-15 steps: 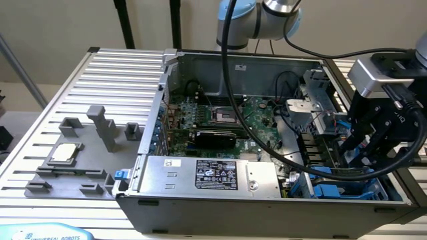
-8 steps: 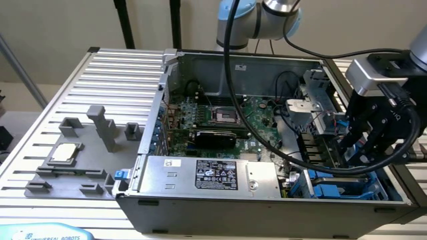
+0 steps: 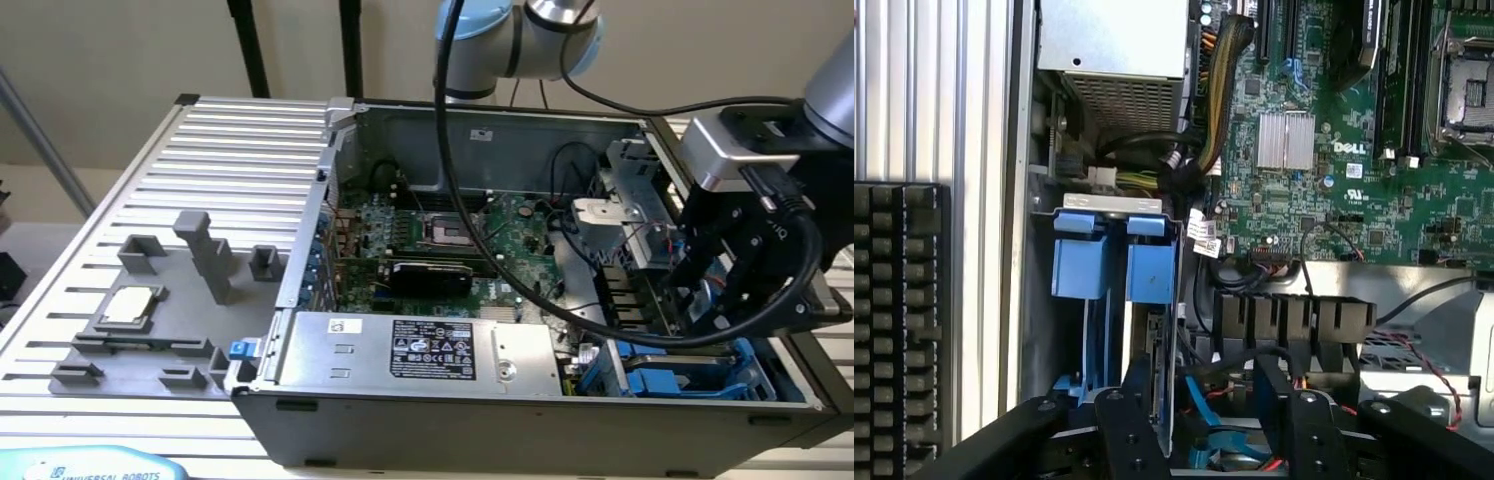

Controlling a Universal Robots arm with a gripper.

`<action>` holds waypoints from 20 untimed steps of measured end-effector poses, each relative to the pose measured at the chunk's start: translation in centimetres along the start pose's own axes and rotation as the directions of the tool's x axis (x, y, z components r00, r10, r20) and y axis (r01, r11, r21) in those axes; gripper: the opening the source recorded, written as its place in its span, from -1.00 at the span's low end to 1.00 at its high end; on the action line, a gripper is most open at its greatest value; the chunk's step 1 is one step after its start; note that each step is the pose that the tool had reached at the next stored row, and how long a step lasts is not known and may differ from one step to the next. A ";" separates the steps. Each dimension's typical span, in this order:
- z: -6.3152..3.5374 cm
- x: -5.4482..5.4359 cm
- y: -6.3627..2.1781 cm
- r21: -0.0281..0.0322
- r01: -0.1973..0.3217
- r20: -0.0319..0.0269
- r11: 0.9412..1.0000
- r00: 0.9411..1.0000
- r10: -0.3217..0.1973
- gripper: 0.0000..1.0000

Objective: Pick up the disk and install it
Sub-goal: 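Insert the first disk wire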

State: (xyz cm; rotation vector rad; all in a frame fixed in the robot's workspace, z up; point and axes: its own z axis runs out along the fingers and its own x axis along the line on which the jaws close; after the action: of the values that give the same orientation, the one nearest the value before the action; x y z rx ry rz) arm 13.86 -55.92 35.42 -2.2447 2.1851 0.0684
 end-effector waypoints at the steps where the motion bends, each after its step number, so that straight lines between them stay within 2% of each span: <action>1: 0.01 0.0 0.34 0.000 0.001 0.000 1.000 1.000 -0.001 0.07; 4: -0.14 0.0 0.93 0.000 0.003 0.000 1.000 1.000 -0.003 0.07; 9: -2.20 -0.1 0.54 0.000 0.002 0.001 1.000 1.000 -0.002 0.07; 13: -3.03 -0.1 -1.19 -0.002 0.003 0.007 1.000 1.000 -0.003 0.07; 20: -3.12 0.1 -4.34 -0.006 0.004 0.008 1.000 1.000 -0.004 0.07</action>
State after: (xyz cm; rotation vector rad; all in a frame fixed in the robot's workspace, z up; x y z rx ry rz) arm 18.28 -55.99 38.43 -2.2478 2.1795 0.0834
